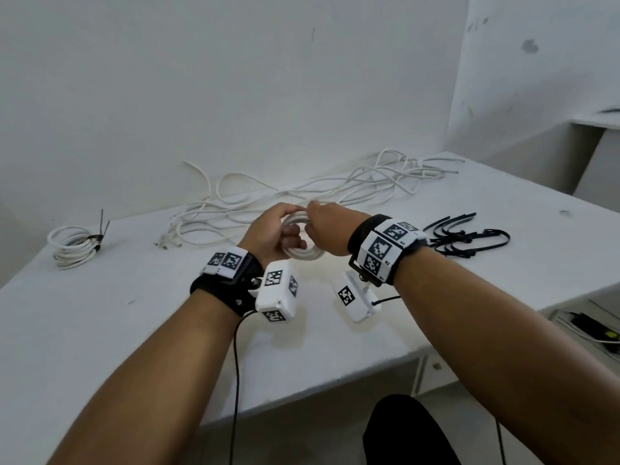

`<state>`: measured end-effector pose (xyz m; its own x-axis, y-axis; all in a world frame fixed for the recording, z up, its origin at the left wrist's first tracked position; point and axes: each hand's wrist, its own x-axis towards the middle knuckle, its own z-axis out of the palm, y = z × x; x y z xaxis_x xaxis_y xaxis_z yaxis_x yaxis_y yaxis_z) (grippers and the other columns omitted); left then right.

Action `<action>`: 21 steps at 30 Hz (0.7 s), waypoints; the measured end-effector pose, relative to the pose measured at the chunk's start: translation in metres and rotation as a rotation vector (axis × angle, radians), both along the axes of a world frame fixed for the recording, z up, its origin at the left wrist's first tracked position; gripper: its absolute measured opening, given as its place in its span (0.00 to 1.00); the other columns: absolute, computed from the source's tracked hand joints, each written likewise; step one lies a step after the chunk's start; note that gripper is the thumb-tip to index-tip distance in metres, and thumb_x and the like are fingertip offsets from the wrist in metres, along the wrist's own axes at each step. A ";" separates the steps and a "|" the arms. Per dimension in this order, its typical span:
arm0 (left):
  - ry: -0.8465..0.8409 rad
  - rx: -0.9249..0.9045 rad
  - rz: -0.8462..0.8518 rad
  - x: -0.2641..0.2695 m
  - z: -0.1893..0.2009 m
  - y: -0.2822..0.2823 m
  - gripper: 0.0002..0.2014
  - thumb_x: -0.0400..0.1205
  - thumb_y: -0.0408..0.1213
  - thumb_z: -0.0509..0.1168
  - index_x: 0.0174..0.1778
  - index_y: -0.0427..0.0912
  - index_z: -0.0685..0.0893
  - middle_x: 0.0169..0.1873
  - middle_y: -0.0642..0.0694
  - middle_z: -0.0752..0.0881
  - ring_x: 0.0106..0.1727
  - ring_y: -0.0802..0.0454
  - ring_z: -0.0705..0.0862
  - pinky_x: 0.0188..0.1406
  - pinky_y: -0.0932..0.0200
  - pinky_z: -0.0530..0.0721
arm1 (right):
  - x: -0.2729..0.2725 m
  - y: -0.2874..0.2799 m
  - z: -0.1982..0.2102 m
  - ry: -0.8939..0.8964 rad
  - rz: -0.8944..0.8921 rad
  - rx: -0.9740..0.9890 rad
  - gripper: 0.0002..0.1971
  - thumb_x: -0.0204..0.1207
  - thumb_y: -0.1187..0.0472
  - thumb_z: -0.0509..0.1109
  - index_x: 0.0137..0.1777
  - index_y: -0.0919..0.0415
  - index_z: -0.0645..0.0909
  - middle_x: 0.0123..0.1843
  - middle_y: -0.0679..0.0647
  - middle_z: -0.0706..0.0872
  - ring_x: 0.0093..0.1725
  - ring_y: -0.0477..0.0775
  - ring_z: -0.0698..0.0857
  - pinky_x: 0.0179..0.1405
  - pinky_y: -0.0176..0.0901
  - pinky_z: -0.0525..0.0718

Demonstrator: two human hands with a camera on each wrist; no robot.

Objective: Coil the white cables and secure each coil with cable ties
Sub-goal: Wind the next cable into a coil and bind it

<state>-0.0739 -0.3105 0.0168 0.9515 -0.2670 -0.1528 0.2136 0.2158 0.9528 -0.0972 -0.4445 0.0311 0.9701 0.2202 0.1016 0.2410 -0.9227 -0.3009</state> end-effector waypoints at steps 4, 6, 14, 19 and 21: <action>-0.105 0.054 0.138 0.005 -0.009 -0.029 0.11 0.84 0.34 0.62 0.36 0.40 0.73 0.15 0.50 0.67 0.14 0.54 0.67 0.17 0.65 0.70 | 0.002 -0.022 0.000 0.033 0.006 0.092 0.09 0.86 0.57 0.58 0.53 0.62 0.74 0.47 0.57 0.83 0.41 0.56 0.80 0.36 0.45 0.73; -0.105 0.066 0.169 0.007 -0.013 -0.035 0.09 0.83 0.34 0.64 0.38 0.39 0.73 0.19 0.47 0.66 0.15 0.53 0.68 0.15 0.67 0.70 | 0.002 -0.040 0.002 0.150 0.043 0.148 0.17 0.84 0.47 0.62 0.44 0.60 0.80 0.39 0.50 0.87 0.34 0.50 0.82 0.34 0.42 0.76; -0.075 0.023 0.317 0.010 -0.023 -0.023 0.14 0.79 0.35 0.72 0.33 0.41 0.73 0.16 0.49 0.67 0.13 0.53 0.67 0.16 0.66 0.71 | 0.026 -0.137 0.008 0.171 -0.426 -0.066 0.21 0.73 0.45 0.77 0.27 0.60 0.83 0.28 0.51 0.87 0.24 0.49 0.82 0.26 0.38 0.75; -0.084 0.000 0.338 0.008 -0.021 -0.019 0.16 0.79 0.34 0.72 0.30 0.41 0.71 0.12 0.52 0.70 0.12 0.53 0.67 0.16 0.65 0.71 | 0.039 -0.155 -0.004 0.268 -0.542 -0.083 0.18 0.65 0.51 0.84 0.28 0.61 0.82 0.33 0.56 0.89 0.31 0.54 0.86 0.28 0.40 0.79; -0.076 -0.008 0.341 0.008 -0.022 -0.017 0.16 0.79 0.34 0.72 0.30 0.42 0.72 0.13 0.52 0.70 0.13 0.53 0.68 0.17 0.65 0.71 | 0.041 -0.155 -0.012 0.270 -0.557 -0.104 0.16 0.63 0.51 0.85 0.29 0.61 0.83 0.31 0.55 0.88 0.30 0.54 0.86 0.26 0.39 0.78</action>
